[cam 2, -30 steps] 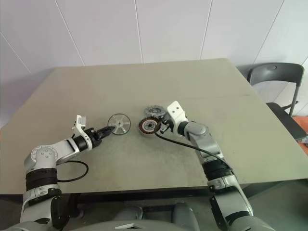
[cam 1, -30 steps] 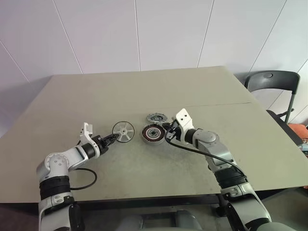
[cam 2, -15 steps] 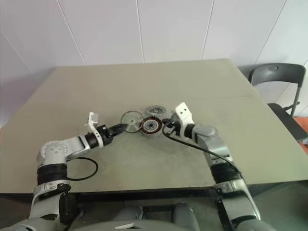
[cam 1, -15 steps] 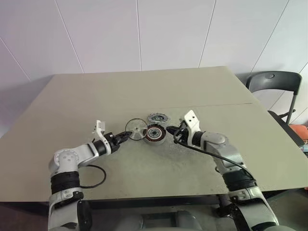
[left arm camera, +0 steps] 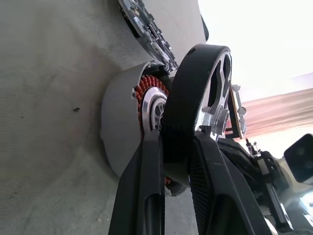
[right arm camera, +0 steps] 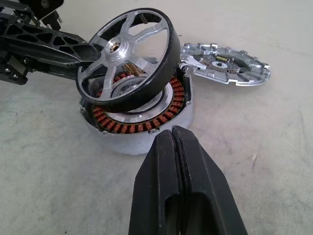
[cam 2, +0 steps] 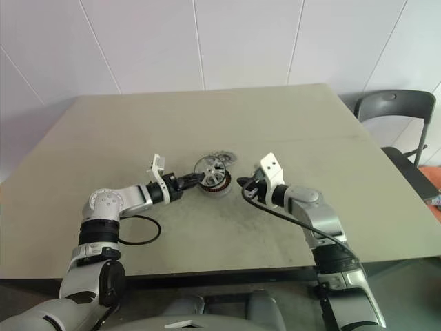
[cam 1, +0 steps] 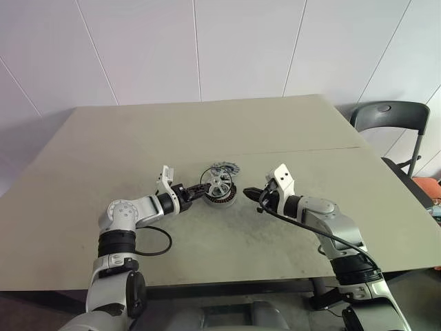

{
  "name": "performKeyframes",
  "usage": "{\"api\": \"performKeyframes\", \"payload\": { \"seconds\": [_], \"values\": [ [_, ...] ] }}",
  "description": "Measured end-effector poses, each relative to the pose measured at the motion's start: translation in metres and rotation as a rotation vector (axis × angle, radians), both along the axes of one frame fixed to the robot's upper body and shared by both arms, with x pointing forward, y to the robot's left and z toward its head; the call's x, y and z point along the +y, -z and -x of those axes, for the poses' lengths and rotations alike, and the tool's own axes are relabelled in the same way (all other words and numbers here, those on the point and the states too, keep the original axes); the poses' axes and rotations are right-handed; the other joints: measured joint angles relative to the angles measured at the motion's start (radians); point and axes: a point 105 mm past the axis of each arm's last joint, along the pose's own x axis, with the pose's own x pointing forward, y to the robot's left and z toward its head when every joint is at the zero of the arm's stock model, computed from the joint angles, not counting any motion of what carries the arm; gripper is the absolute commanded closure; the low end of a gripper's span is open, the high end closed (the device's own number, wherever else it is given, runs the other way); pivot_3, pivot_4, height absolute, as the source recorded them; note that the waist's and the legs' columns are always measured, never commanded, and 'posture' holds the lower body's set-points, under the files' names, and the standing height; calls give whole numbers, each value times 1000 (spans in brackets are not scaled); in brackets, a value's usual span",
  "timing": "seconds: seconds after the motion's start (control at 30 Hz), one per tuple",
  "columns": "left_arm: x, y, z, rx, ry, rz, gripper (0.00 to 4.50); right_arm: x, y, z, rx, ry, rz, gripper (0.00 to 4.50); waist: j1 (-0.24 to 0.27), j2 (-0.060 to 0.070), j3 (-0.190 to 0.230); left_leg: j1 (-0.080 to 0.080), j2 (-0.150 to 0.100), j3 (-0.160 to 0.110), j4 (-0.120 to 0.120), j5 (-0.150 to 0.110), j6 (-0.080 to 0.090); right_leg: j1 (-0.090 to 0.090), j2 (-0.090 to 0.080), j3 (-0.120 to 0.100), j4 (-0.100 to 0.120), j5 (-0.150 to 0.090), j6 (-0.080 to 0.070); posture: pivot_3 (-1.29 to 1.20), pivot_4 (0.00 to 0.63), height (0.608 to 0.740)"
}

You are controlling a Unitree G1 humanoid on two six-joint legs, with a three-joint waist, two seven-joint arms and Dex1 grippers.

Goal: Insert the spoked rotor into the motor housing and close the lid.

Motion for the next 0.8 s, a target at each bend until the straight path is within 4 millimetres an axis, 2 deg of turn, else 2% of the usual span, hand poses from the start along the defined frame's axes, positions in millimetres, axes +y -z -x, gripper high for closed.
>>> {"api": "performKeyframes", "payload": {
  "seconds": [0.33,0.8],
  "values": [
    [-6,0,4,26,43,2,4111,-1,2,-1,-1,28,5,4500,0,0,0,0,0,0,0,0,0,0,0,0,0,0,0,0,0,740],
    [-3,-3,9,38,59,-32,4111,-2,3,-3,-6,41,15,4500,-1,0,0,0,0,0,0,0,0,0,0,0,0,0,0,0,0,740]
  ]
}}
